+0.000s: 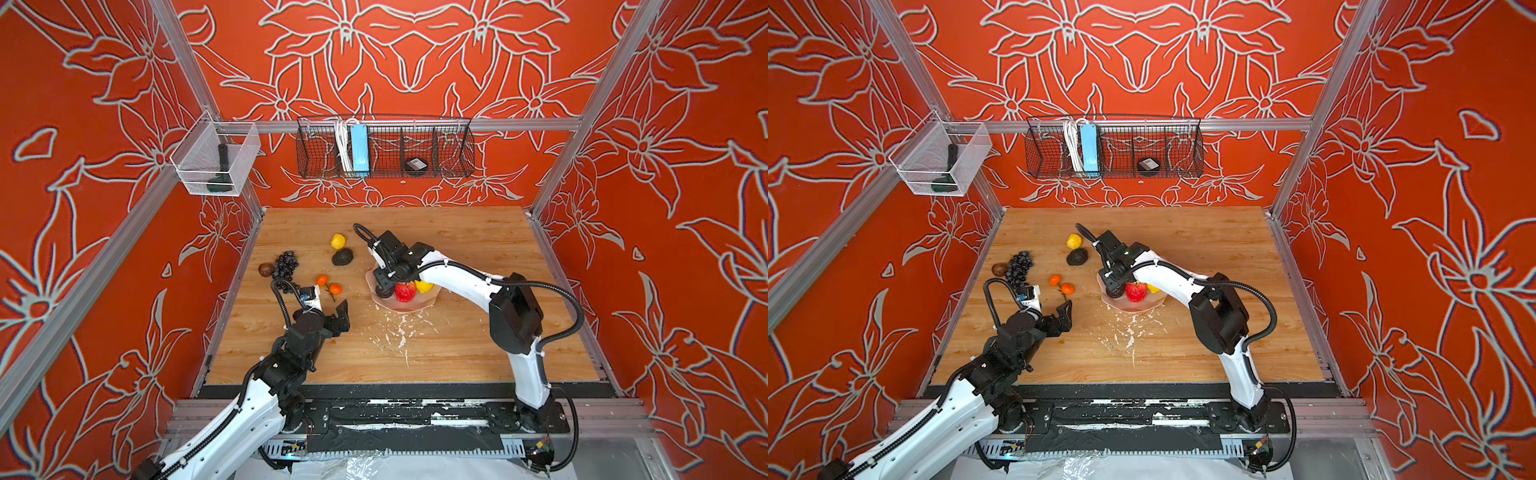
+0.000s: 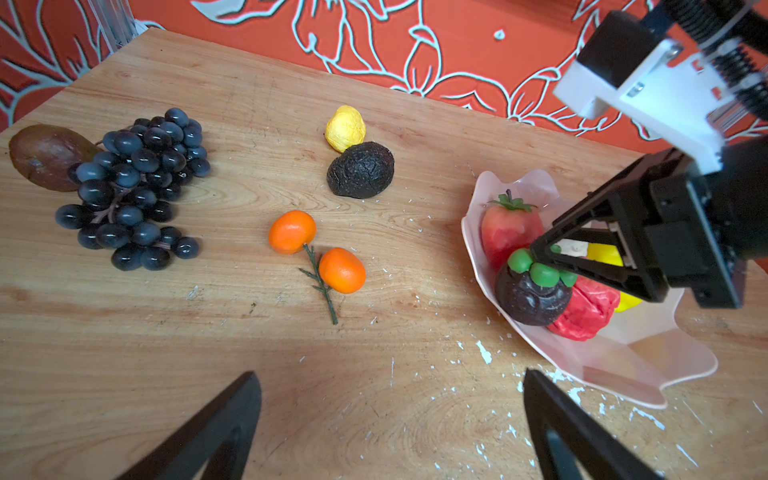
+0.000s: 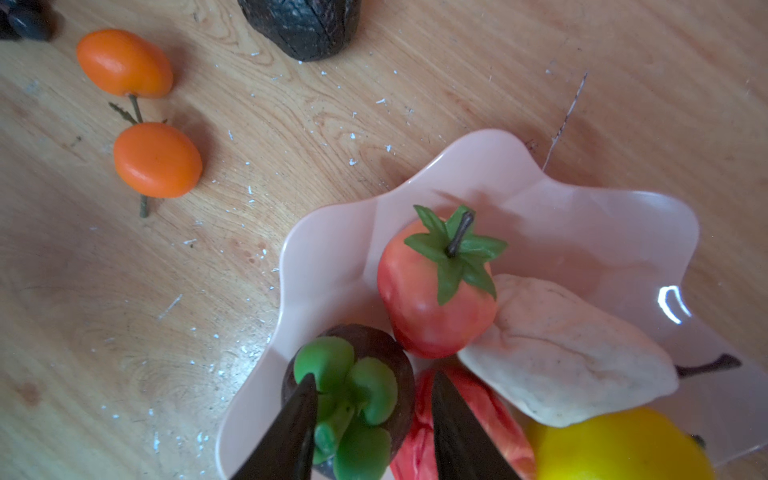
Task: Place and organize the fake fruits in the fruit bowl
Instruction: 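Lower the mangosteen into the bowl beside the strawberry with right gripper, then open right gripper and withdraw while left gripper moves toward the dark avocado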
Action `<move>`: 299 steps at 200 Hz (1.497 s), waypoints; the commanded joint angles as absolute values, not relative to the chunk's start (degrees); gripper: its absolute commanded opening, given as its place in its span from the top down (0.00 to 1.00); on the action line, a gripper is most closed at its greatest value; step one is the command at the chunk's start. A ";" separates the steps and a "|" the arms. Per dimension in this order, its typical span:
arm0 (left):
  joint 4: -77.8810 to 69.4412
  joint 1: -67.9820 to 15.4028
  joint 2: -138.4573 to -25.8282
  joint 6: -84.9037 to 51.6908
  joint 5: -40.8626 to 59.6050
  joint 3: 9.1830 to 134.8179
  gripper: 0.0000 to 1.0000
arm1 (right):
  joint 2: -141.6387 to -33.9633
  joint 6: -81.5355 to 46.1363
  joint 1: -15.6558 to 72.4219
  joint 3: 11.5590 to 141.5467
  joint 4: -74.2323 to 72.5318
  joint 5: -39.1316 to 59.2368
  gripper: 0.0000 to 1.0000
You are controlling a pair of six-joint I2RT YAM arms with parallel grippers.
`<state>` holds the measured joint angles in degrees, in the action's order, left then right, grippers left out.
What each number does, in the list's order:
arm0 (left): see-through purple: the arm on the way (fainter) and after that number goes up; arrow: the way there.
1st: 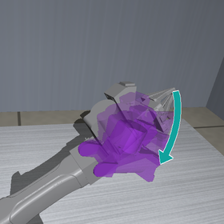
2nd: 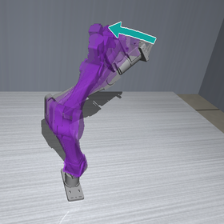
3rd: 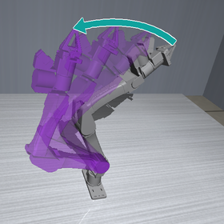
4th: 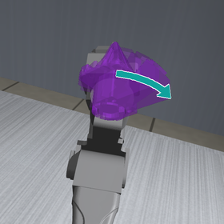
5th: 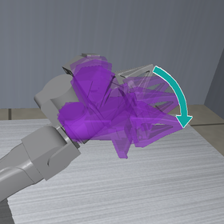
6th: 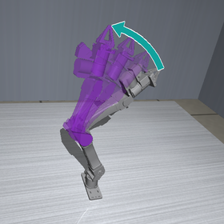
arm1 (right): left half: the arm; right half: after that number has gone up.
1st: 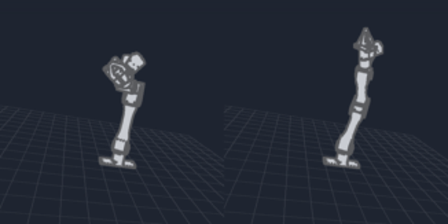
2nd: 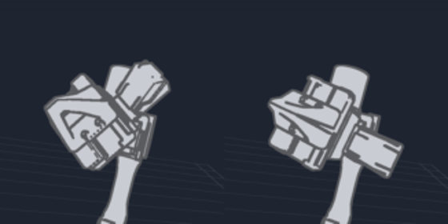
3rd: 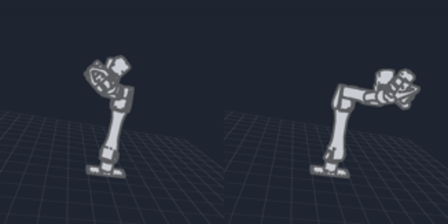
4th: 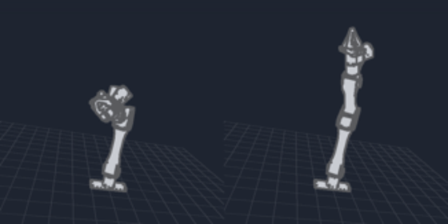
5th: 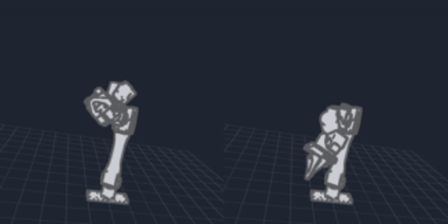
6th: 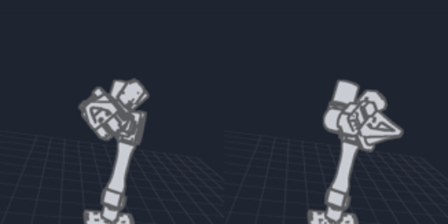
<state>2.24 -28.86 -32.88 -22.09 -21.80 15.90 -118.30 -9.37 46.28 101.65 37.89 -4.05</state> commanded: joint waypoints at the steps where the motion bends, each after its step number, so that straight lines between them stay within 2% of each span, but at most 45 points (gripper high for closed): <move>1: 0.99 -28.61 -33.39 -22.71 -22.05 15.82 0.02 | -114.18 -9.39 46.78 102.99 39.62 -5.10 0.51; 50: 0.99 -28.48 -34.86 -23.25 -21.95 16.30 0.02 | -107.87 -10.27 46.82 100.16 40.94 -4.68 0.48; 87: 7.93 -28.22 -39.73 -27.37 -21.03 24.01 0.02 | -94.54 -12.23 46.77 88.77 40.17 -4.52 0.45; 130: 13.12 -27.07 -57.86 -32.72 -18.69 37.01 0.02 | -75.41 -16.26 46.69 71.87 35.80 -5.83 0.40; 181: 23.61 -19.55 -80.81 -35.85 -12.58 58.51 0.02 | -59.29 -17.36 46.69 58.54 31.12 -8.22 0.37; 241: 37.00 -10.11 -104.54 -27.15 -6.77 82.79 0.02 | -51.34 -17.49 46.58 52.91 32.49 -8.36 0.35; 299: 43.19 -8.70 -118.31 -15.35 -3.69 99.63 0.03 | -47.65 -17.49 46.61 49.54 32.87 -7.92 0.34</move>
